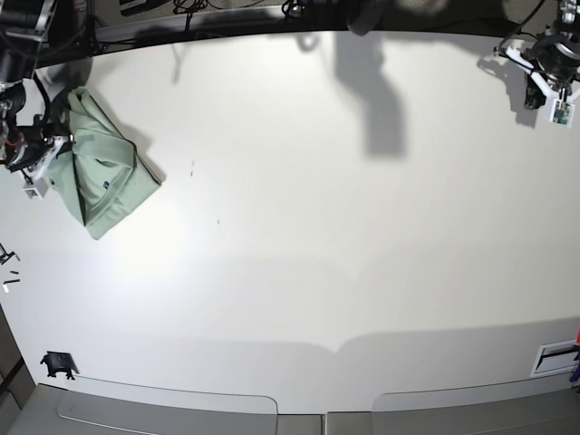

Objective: Fold the T-shirt properly
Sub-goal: 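Grasp the shirt's collar edge with the right gripper and rotate it flat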

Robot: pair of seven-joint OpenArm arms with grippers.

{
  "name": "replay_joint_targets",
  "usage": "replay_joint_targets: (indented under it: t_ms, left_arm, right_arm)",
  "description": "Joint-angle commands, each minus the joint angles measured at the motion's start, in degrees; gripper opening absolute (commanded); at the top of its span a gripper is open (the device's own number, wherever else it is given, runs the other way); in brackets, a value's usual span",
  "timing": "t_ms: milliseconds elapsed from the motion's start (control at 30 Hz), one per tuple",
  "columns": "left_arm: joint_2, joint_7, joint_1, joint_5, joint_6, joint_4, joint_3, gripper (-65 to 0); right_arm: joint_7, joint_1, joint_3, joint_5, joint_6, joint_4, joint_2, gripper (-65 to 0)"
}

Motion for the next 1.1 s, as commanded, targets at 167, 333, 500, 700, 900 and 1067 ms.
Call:
replay_joint_targets:
  t_ms: [167, 333, 500, 700, 900, 1067]
  left_arm:
    - [-0.8, -1.2, 0.3, -0.1, 0.2, 0.8, -0.4, -65.0]
    - [-0.8, -1.2, 0.3, -0.1, 0.2, 0.8, -0.4, -65.0]
    - [-0.8, -1.1, 0.3, -0.1, 0.2, 0.8, -0.4, -65.0]
    - [-0.7, -1.0, 0.4, -0.1, 0.2, 0.8, -0.4, -65.0]
    - [-0.7, -0.7, 0.4, -0.1, 0.2, 0.8, -0.4, -65.0]
    - [-0.8, 0.0, 0.4, -0.1, 0.2, 0.8, -0.4, -65.0]
  right_arm:
    - [2.4, 0.7, 0.5, -0.8, 0.3, -8.5, -1.1, -65.0]
    - [3.8, 0.7, 0.5, -0.8, -6.3, -12.2, -4.3, -65.0]
    - [3.3, 0.7, 0.5, -0.4, -8.7, -12.5, -9.2, -65.0]
    - [0.7, -0.1, 0.6, 5.7, -9.8, -12.5, -14.8, -65.0]
    - [0.9, -2.4, 3.8, 5.5, -11.8, -12.5, -19.2, -65.0]
    - [2.3, -5.3, 15.6, 5.7, -11.9, -12.5, -21.3, -65.0]
